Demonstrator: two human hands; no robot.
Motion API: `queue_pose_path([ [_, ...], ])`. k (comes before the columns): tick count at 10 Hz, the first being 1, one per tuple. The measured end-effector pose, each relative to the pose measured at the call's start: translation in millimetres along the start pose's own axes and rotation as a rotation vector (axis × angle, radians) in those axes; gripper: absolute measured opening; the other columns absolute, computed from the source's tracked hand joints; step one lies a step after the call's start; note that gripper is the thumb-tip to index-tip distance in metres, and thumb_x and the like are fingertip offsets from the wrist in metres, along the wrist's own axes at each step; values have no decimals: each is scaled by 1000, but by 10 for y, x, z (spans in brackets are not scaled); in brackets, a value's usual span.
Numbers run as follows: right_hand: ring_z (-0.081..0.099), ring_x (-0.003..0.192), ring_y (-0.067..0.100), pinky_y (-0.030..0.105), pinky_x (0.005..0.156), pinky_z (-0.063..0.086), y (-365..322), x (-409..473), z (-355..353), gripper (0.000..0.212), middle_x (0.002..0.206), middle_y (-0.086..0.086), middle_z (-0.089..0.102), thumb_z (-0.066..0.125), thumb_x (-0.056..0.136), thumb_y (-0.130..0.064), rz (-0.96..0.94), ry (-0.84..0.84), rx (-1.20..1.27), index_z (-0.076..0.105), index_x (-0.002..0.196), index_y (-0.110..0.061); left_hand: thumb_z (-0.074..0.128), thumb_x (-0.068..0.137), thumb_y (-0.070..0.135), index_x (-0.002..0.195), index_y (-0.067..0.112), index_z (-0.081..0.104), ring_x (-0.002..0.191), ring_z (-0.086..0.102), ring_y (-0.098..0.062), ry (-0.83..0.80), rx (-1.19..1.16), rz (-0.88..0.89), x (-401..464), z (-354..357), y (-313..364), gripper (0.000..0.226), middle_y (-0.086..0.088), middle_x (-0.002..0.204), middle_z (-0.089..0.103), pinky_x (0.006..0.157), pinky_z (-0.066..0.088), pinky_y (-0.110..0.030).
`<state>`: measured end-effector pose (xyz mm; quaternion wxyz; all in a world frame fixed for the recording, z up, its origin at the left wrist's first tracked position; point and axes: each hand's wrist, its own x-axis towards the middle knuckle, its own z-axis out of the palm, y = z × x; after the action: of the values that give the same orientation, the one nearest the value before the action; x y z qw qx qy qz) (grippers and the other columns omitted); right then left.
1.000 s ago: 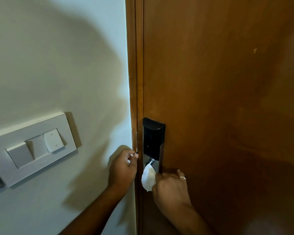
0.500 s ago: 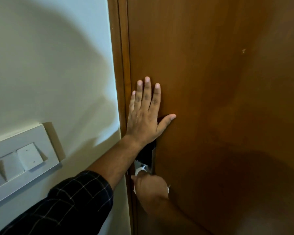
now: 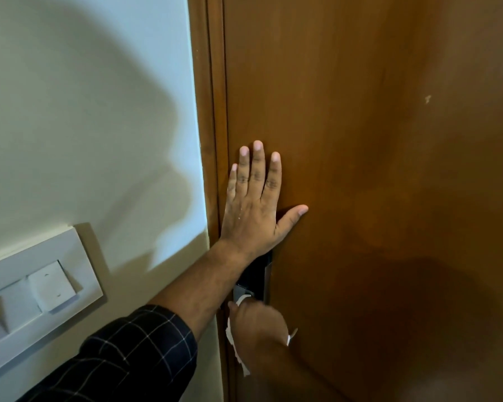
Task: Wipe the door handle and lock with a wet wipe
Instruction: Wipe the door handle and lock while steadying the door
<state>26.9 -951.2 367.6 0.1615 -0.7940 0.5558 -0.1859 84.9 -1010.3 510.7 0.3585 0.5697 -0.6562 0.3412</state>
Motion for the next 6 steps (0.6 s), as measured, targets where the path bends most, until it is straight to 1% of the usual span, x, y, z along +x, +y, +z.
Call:
queue_pose_path([
  [1, 68, 78, 30, 36, 58, 41, 147, -56, 88, 35, 72, 4, 61, 30, 99, -41, -157, 30, -202, 53, 93, -16, 30, 89, 71, 152, 11, 3, 149, 1, -35, 12, -7, 9, 9, -7, -11, 91, -23, 161, 11, 121, 1, -49],
  [2, 67, 74, 28, 34, 62, 47, 463, -159, -45, 34, 87, 9, 70, 37, 98, -42, -373, -3, -257, 57, 99, -14, 31, 88, 73, 152, 10, 3, 149, 5, -37, 27, 25, 69, 81, -22, -70, 95, -24, 160, 13, 121, 1, -49],
  [3, 60, 53, 17, 29, 51, 49, 833, -226, -298, 27, 66, 0, 68, 50, 90, -46, -607, -18, -533, 61, 84, -21, 32, 82, 81, 151, 13, 0, 148, 9, -38, 39, 58, 120, 205, -40, -161, 103, -24, 159, 17, 121, 3, -50],
  [4, 60, 49, 16, 30, 50, 50, 740, -270, -242, 33, 62, -1, 68, 43, 91, -48, -529, 2, -512, 62, 83, -22, 35, 80, 83, 151, 13, 2, 148, 10, -38, 68, 59, 122, 219, -16, -188, 105, -24, 159, 19, 122, 4, -50],
  [5, 67, 82, 30, 42, 69, 51, 304, -94, 4, 29, 94, 11, 71, 37, 98, -35, -256, -109, -280, 57, 100, -14, 38, 80, 81, 152, 12, 10, 149, 9, -38, 94, 56, 123, 219, 22, -184, 104, -23, 159, 19, 122, 4, -51],
  [6, 68, 89, 25, 38, 71, 49, -27, 181, 117, 49, 95, 10, 71, 30, 99, -47, 147, -187, -153, 63, 96, -11, 38, 80, 81, 152, 11, 12, 148, 10, -38, 98, 61, 125, 212, 29, -183, 103, -23, 158, 19, 122, 5, -52],
])
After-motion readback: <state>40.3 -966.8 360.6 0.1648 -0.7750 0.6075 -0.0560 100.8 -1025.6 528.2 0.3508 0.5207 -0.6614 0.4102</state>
